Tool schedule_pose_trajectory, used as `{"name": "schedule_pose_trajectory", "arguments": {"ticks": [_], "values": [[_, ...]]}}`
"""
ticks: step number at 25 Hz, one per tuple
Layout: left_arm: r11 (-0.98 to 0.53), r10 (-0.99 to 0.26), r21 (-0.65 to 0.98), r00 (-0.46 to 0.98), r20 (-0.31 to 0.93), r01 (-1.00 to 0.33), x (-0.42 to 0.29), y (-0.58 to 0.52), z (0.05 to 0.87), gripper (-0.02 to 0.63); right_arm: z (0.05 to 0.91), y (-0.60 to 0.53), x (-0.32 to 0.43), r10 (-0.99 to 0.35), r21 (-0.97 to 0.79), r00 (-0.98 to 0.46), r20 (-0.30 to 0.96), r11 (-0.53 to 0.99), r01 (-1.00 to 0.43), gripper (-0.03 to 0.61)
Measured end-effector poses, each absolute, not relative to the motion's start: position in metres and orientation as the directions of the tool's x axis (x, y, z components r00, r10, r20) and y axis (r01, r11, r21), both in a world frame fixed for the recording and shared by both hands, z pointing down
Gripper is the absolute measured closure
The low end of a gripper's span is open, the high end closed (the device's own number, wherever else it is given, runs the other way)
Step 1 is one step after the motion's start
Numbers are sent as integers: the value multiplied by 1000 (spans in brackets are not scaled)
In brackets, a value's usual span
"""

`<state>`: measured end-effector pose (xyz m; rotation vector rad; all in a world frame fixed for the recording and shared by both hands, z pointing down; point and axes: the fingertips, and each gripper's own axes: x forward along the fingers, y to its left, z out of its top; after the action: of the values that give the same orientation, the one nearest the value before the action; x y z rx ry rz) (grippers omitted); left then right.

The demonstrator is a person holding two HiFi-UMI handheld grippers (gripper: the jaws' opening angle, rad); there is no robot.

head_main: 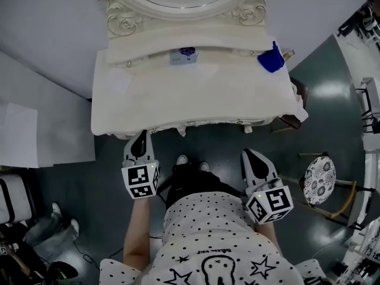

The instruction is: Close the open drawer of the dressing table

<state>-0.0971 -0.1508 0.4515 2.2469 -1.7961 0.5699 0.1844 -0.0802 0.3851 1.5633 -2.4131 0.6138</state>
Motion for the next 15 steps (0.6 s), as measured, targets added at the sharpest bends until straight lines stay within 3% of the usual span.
{"name": "schedule_pose_trajectory", "arguments": {"ticks": [4,8,15], "values": [[-302,-921,-124,256,294,-945,-57,-138,374,601,374,-76,197,-830,-245,-434,351,366,-898,569],[-348,-927,-43,337,165,-937,-22,-124,315,602,368,-77,201,-831,-253,-456,319,390,-886,569],[-419,-902,70,424,76,-905,27,-91,289,601,353,-73,205,-840,-238,-475,263,420,-876,569]]}}
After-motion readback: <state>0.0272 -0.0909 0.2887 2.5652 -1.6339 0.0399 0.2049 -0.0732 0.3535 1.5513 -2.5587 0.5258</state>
